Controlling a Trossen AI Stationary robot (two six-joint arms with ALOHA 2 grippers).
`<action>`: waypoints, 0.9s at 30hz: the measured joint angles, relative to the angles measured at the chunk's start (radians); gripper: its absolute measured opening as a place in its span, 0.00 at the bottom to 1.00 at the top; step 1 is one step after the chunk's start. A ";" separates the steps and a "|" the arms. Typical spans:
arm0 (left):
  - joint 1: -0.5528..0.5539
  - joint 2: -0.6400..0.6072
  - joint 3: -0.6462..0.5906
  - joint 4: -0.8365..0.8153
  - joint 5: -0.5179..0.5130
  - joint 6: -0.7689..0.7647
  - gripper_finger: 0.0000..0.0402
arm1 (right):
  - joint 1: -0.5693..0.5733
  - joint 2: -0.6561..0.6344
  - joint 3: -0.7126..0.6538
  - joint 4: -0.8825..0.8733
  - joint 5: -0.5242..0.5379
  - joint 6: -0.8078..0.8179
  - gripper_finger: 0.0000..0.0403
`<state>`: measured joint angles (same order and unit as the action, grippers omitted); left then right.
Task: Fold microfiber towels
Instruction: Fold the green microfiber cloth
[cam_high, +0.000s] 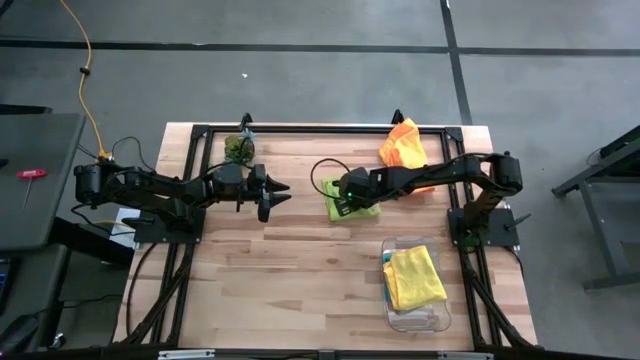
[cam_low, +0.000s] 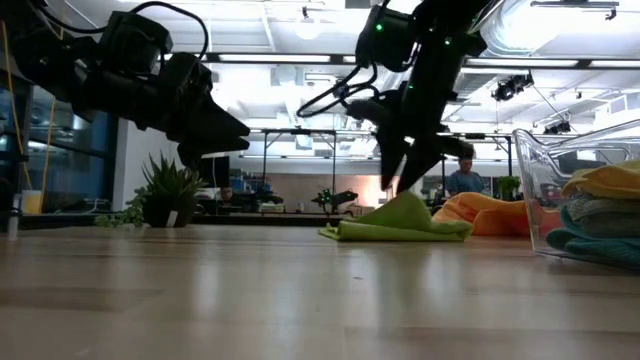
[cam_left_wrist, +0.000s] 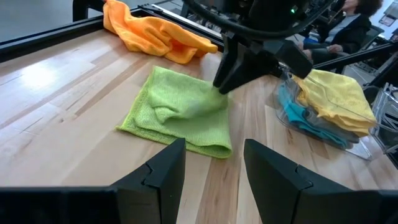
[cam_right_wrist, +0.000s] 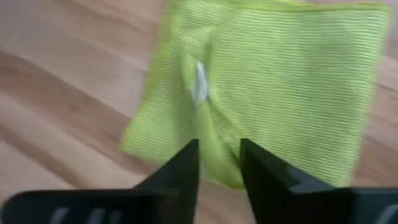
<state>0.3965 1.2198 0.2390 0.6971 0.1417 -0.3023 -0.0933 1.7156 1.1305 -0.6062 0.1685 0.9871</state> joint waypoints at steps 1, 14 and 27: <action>0.000 0.000 0.000 0.000 0.000 0.000 0.38 | 0.000 0.000 0.000 0.024 -0.011 0.000 0.31; 0.000 0.000 0.000 -0.001 -0.001 -0.017 0.38 | -0.039 -0.050 0.000 0.024 -0.042 -0.081 0.62; -0.056 0.037 0.139 -0.134 -0.061 0.032 0.38 | -0.030 -0.043 0.000 -0.037 -0.041 -0.255 0.62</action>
<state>0.3406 1.2569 0.3784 0.5635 0.0803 -0.2707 -0.1230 1.6722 1.1304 -0.6435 0.1275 0.7319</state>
